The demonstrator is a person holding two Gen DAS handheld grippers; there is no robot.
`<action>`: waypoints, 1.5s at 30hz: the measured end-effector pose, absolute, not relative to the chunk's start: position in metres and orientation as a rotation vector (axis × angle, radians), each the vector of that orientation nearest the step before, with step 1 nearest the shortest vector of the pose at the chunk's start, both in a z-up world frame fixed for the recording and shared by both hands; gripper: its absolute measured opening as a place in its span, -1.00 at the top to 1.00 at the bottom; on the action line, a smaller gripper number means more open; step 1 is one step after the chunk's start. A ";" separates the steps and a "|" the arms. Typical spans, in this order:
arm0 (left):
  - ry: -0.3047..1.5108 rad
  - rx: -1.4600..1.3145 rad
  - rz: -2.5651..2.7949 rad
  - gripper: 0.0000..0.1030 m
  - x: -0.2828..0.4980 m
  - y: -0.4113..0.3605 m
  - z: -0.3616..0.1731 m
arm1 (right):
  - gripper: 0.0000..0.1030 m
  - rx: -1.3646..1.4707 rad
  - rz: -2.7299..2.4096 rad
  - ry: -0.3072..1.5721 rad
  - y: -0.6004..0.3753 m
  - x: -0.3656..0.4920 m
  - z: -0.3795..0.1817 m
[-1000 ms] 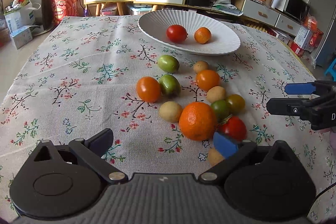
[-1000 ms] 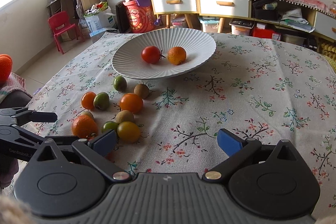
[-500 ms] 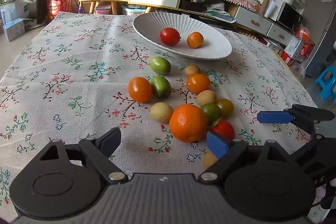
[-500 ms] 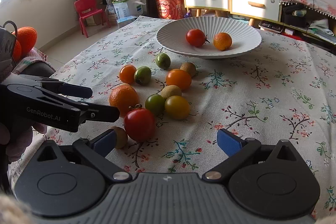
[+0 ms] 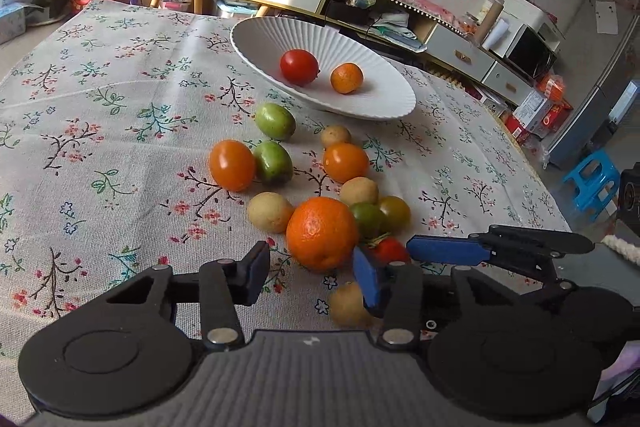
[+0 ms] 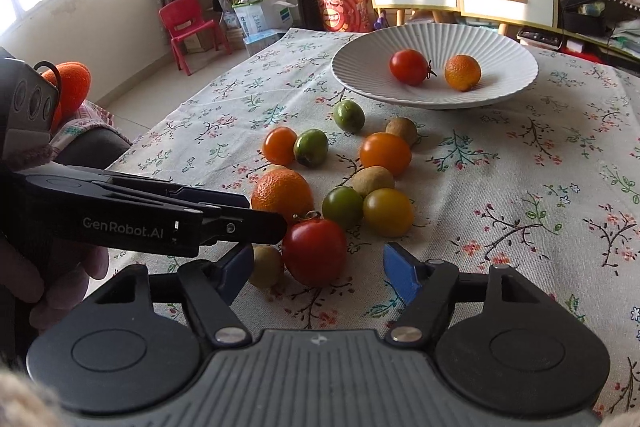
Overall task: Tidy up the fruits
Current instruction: 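Grasp a small red tomato with the right tool while the left tool grasps a mandarin, then carry the red tomato and mandarin over the white plate with both tools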
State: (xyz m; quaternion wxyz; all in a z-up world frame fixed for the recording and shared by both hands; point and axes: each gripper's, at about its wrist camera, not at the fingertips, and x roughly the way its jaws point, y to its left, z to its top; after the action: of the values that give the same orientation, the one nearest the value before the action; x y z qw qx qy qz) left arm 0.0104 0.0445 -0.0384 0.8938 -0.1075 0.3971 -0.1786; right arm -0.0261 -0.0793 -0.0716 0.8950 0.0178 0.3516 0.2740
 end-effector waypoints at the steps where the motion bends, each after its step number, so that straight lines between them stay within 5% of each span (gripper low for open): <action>1: 0.822 -0.225 -0.373 0.36 0.011 0.045 -0.038 | -0.11 0.037 0.568 0.729 -0.079 -0.026 -0.072; 17: 0.807 -0.273 -0.380 0.39 0.023 0.040 -0.041 | 0.33 0.107 0.558 0.756 -0.085 -0.017 -0.070; 45: 0.778 -0.228 -0.312 0.39 0.039 0.026 -0.038 | 0.36 0.117 0.545 0.782 -0.091 -0.015 -0.072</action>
State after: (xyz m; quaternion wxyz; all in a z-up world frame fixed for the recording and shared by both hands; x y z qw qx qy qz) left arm 0.0393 0.0255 -0.0376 0.9072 -0.1104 0.3768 -0.1509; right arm -0.0154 -0.0913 -0.0718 0.8870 0.0561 0.3760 0.2623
